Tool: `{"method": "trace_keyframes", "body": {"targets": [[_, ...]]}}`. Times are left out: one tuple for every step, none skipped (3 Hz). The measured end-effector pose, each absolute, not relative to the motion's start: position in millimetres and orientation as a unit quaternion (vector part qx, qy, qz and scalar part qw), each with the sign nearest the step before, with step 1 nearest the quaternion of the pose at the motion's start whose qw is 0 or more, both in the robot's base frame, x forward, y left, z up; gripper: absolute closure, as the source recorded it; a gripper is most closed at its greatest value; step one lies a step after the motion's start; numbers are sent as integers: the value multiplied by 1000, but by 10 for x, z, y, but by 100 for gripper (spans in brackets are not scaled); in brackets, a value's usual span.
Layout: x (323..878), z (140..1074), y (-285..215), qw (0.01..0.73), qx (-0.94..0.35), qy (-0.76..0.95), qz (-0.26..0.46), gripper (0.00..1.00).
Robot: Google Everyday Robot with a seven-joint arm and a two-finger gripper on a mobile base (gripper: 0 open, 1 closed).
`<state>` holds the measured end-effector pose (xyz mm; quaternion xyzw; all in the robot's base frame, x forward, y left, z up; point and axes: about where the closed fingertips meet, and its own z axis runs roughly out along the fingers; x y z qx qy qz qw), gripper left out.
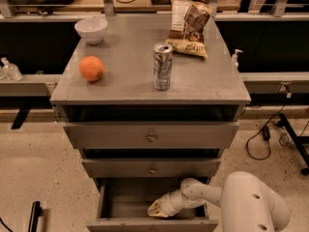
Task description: Open bottom drawer
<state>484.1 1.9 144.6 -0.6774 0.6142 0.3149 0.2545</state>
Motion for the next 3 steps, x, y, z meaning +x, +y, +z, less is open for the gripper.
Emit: {"method": "trace_keyframes", "body": {"targets": [[4748,1490,5,255,-677,607,328,100],[4748,1490,5,255,-677,607,328,100],[4743,1493,4,255,-677,607,329,100]]}}
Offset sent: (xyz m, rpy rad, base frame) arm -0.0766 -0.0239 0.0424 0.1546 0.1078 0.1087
